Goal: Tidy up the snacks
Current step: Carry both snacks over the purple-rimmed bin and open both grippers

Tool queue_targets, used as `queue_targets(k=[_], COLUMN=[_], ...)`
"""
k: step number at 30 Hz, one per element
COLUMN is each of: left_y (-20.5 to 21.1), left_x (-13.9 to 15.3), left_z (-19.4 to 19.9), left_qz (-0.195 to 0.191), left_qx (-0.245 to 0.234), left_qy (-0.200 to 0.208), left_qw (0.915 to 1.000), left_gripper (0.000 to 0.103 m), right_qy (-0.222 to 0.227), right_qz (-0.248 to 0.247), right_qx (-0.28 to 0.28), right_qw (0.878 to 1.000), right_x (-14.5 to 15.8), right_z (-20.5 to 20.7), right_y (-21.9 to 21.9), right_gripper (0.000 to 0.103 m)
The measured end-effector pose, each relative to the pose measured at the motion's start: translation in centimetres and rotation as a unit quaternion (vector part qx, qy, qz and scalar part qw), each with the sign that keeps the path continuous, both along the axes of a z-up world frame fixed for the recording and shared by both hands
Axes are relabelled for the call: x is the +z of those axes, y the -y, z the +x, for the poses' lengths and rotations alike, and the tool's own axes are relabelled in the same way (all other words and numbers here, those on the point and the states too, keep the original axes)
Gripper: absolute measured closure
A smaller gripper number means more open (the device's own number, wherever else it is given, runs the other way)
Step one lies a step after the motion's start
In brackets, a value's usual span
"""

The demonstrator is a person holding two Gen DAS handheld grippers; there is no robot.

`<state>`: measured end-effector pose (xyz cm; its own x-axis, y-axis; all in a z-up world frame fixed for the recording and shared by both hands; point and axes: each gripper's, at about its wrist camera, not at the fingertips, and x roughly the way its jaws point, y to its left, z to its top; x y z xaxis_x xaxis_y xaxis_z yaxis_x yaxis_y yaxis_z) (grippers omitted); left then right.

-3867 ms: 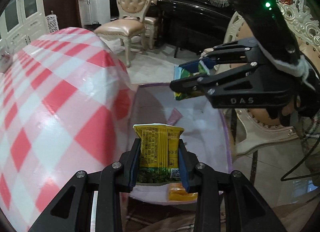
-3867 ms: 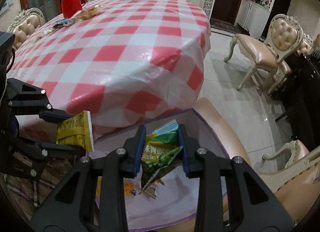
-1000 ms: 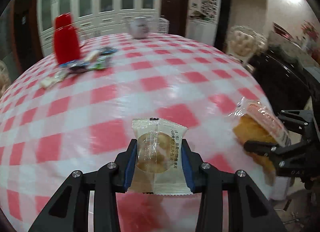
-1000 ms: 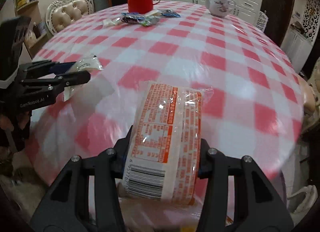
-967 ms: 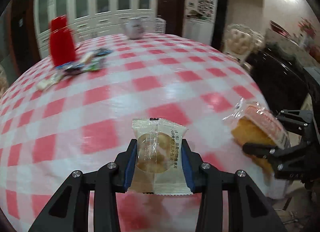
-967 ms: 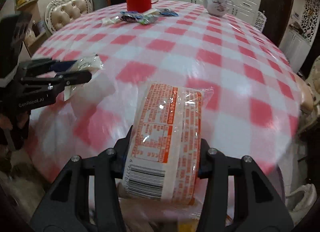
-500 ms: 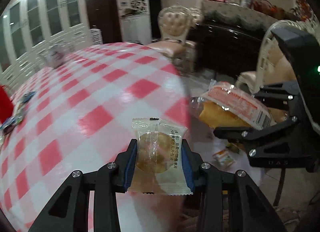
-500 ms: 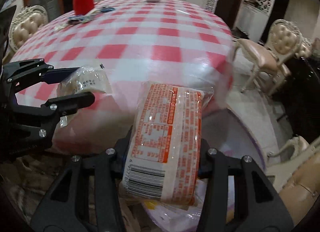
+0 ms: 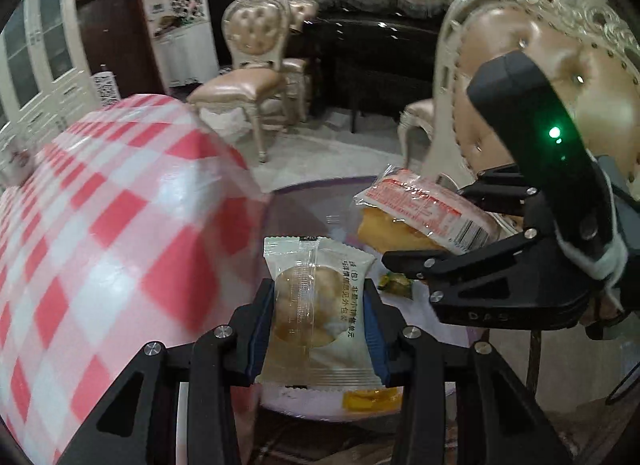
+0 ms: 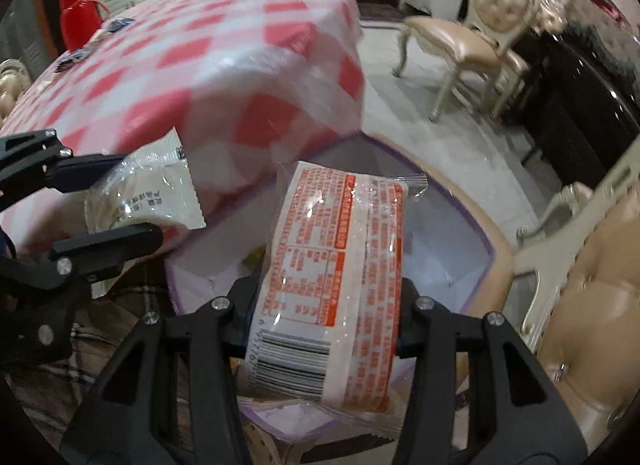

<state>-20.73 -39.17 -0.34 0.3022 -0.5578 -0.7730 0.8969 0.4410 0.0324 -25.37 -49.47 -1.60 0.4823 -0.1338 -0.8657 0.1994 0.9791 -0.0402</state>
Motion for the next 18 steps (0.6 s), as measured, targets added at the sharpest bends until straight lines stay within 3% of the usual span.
queue_targets(k=[8, 18], left_y=[3.4, 5.6], left_x=[-2.9, -6.0], left_z=[0.2, 1.3], left_qz=[0.045, 0.088], left_qx=[-0.028, -0.014], left_qy=[-0.041, -0.089], left_qw=[0.9978, 0.9920], left_gripper=[0.060, 0.060], right_qy=[-0.015, -0.031], right_qz=[0.011, 0.028], right_qx=[-0.057, -0.089], right_qw=[0.998, 0.995], right_x=[-1.6, -2.7], right_z=[-1.9, -3.2], right_y=[3.8, 5.3], right_gripper=[0.051, 0.051])
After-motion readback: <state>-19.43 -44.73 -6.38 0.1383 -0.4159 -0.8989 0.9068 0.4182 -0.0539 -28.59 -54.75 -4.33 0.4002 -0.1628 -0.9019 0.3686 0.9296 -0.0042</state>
